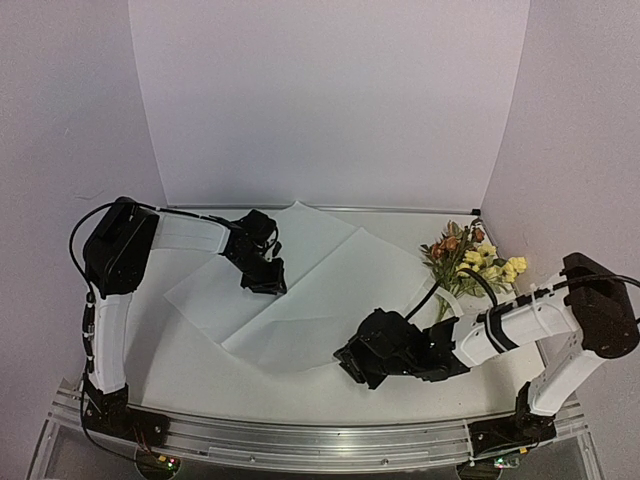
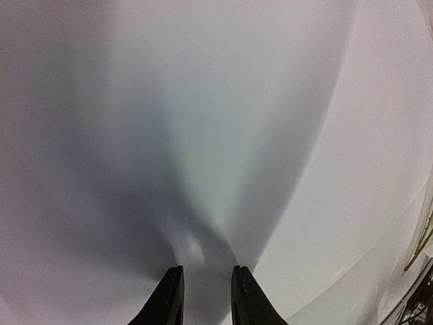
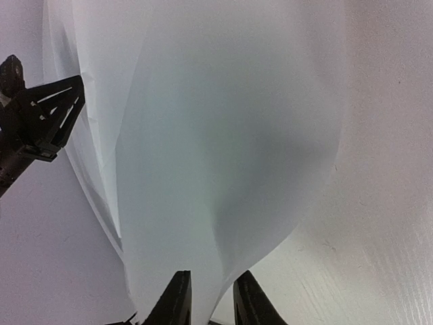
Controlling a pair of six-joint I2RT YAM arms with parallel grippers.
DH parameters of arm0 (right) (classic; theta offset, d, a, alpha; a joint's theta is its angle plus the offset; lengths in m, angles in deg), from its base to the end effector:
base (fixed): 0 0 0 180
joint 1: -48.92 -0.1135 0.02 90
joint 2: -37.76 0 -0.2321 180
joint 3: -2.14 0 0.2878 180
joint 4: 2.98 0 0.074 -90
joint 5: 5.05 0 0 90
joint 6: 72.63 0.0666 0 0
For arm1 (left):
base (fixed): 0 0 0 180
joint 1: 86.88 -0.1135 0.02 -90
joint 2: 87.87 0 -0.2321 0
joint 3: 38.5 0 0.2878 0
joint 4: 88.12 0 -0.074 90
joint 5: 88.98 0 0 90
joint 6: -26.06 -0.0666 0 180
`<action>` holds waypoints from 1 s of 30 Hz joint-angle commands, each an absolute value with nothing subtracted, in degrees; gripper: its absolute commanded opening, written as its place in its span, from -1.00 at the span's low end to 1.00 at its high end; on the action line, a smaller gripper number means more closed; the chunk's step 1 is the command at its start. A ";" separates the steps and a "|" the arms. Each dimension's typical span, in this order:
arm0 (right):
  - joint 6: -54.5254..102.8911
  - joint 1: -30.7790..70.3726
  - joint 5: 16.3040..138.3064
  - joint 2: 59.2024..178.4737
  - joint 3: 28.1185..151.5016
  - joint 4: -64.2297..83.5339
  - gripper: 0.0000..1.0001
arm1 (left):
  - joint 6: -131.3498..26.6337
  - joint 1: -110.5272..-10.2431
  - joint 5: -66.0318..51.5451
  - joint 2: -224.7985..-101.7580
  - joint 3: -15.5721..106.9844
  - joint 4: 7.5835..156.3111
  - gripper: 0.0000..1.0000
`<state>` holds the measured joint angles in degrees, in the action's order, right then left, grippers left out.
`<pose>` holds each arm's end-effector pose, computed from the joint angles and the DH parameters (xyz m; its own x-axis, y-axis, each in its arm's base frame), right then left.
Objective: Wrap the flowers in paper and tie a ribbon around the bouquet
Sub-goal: Adjust the flattened wrapping paper at the center of the board.
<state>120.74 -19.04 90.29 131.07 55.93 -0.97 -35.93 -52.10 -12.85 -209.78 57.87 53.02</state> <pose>0.1410 0.3318 0.0690 -0.8149 0.5684 0.1131 0.4494 0.4966 0.7426 0.3706 -0.2768 0.0614 -0.9540 0.1074 -0.2799 0.2162 0.8934 -0.3938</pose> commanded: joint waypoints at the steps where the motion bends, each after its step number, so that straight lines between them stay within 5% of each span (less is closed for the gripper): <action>1: 115.46 -19.75 91.59 125.99 59.07 6.25 -0.09 | -38.18 -52.70 -11.16 -210.79 56.22 50.14 -0.47; 10: 101.16 -17.17 94.93 117.01 60.99 21.88 0.59 | -41.84 -52.68 -11.96 -208.85 56.53 50.52 -0.41; 25: 73.96 13.40 90.30 110.68 59.72 38.21 0.80 | -41.46 -45.98 -12.22 -205.98 65.76 48.30 -0.22; 30: 68.53 17.90 86.79 117.53 64.00 38.45 0.67 | -38.93 -40.35 -14.53 -206.89 63.04 50.47 -0.23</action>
<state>75.81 15.19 88.90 112.34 59.79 36.30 -41.06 -44.85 -12.30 -208.58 63.56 49.58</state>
